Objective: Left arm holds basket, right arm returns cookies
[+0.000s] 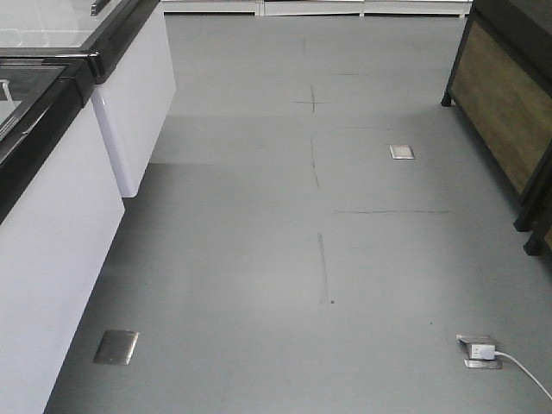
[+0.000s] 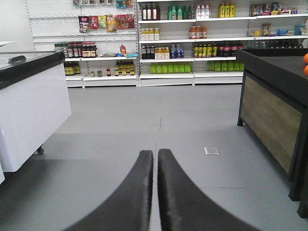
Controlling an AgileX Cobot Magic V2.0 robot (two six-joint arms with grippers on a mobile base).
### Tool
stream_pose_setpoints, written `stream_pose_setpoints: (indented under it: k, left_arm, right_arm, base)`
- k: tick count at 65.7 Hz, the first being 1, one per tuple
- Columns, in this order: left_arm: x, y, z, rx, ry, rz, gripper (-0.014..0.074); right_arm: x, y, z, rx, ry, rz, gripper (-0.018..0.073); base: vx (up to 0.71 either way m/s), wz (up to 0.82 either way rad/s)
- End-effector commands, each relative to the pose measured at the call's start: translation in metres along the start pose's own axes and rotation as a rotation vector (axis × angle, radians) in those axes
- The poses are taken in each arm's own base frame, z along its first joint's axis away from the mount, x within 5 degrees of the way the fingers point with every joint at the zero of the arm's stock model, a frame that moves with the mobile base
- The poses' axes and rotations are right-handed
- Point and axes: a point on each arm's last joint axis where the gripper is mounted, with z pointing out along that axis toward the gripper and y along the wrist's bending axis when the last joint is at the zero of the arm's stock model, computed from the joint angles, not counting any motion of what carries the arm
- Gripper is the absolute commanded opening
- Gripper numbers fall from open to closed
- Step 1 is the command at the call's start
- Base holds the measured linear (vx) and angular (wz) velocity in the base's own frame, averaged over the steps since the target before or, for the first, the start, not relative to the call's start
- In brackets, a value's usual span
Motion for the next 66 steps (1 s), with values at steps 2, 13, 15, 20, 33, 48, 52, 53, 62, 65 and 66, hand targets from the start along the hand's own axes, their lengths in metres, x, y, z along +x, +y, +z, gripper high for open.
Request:
stream_pose_setpoints:
  k: [2,13,15,20,33,48,52,53,62,65,66]
  left_arm:
    - [-0.0183,-0.003,-0.0032,0.028,-0.125,-0.02,-0.0008]
    - [-0.0183,-0.003,-0.0032,0.028,-0.125,-0.02,-0.0008]
    - [-0.0183,-0.003,-0.0032,0.028,-0.125,-0.02,-0.0008]
    - [-0.0183,-0.003,-0.0032,0.028,-0.125,-0.02,-0.0008]
    - [-0.0183,-0.003,-0.0032,0.028,-0.125,-0.02,-0.0008]
    - [-0.0183,-0.003,-0.0032,0.028,-0.125,-0.02,-0.0008]
    - [-0.0183,-0.003,-0.0032,0.028,-0.125,-0.02,-0.0008]
    - [-0.0183,-0.003,-0.0032,0.028,-0.125,-0.02,-0.0008]
    - [-0.0183,-0.003,-0.0032,0.028,-0.125,-0.02,-0.0008]
    - [-0.0183,-0.003,-0.0032,0.028,-0.125,-0.02,-0.0008]
    - [-0.0183,-0.003,-0.0032,0.028,-0.125,-0.02,-0.0008]
  right_arm:
    - [-0.0012,-0.0001,-0.0004,0.003,-0.068,-0.018,-0.0011]
    - [-0.0013,-0.0001,-0.0004,0.003,-0.069,-0.018,-0.0011]
    - [-0.0013,-0.0001,-0.0004,0.003,-0.069,-0.018,-0.0011]
    - [-0.0013,-0.0001,-0.0004,0.003,-0.068,-0.018,-0.0011]
    - [-0.0013,-0.0001,-0.0004,0.003,-0.068,-0.018,-0.0011]
    - [-0.0013,-0.0001,-0.0004,0.003,-0.068,-0.018,-0.0011]
    - [-0.0013,-0.0001,-0.0004,0.003,-0.068,-0.018,-0.0011]
    - [-0.0013,-0.0001,-0.0004,0.003,-0.068,-0.018,-0.0011]
    - [-0.0013,-0.0001,-0.0004,0.003,-0.068,-0.018,-0.0011]
    - [-0.0013,-0.0001,-0.0004,0.003,-0.068,-0.018,-0.0011]
    - [-0.0013,-0.0001,-0.0004,0.003,-0.068,-0.018,-0.0011]
  base:
    - [0.0,0.0]
    - [0.0,0.0]
    - [0.0,0.0]
    - [0.0,0.0]
    - [0.0,0.0]
    - [0.0,0.0]
    - [0.0,0.0]
    - [0.0,0.0]
    - [0.0,0.0]
    - [0.0,0.0]
    - [0.0,0.0]
